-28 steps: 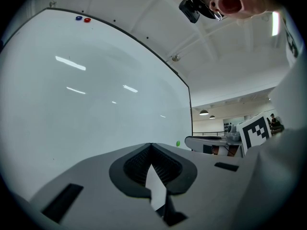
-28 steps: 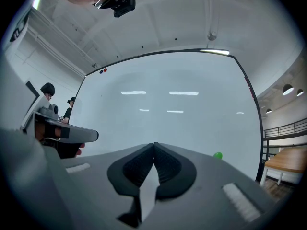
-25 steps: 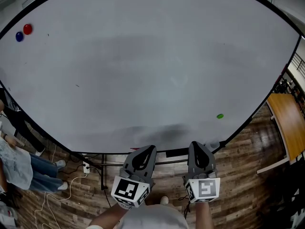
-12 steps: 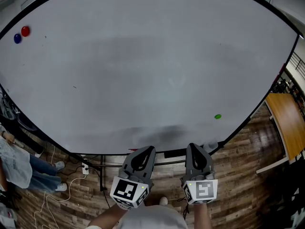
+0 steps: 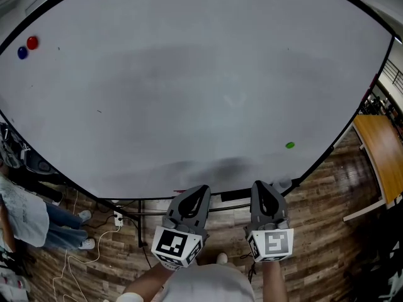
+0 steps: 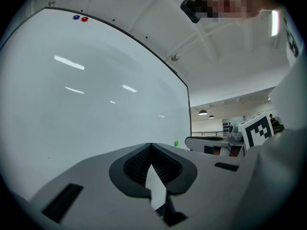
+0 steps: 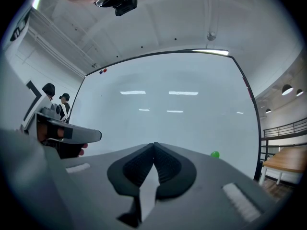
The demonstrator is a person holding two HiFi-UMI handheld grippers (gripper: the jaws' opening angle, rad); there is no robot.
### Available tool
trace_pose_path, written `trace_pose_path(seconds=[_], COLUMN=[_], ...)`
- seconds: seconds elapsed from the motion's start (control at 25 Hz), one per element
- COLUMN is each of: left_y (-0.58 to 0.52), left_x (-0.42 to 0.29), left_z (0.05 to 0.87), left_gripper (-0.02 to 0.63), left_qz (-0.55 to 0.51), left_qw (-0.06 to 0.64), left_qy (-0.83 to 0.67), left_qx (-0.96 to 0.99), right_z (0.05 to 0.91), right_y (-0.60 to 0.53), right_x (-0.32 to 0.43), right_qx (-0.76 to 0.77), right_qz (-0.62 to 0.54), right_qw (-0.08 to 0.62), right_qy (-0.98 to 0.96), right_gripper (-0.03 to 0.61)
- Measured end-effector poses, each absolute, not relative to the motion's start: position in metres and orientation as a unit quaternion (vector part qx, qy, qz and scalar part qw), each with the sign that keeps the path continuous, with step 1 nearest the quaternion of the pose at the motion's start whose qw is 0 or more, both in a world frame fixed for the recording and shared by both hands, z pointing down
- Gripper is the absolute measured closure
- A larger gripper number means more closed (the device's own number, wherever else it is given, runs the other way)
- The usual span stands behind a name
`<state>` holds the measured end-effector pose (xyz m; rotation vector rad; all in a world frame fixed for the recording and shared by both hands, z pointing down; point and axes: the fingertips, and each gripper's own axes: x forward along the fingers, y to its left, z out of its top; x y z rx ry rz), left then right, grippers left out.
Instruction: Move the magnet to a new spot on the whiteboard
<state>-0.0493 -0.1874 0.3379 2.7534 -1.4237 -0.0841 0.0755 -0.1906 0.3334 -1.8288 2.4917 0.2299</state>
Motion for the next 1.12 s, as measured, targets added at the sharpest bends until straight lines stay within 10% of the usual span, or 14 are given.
trace_pose_path(seconds=[1.12], left_y=[-0.170], left_x=[-0.033], left_z=[0.334], left_gripper=[0.607], left_qz=[-0.017], left_qw=[0.018], left_qy=[-0.462], left_qx=[0.886], right_z=[0.324], right_y=[-0.183], right_x=[0.102], right_qx=[-0.596], right_qz=[0.048], right_qw=[0.062], right_qy=[0.799], right_gripper=[0.569])
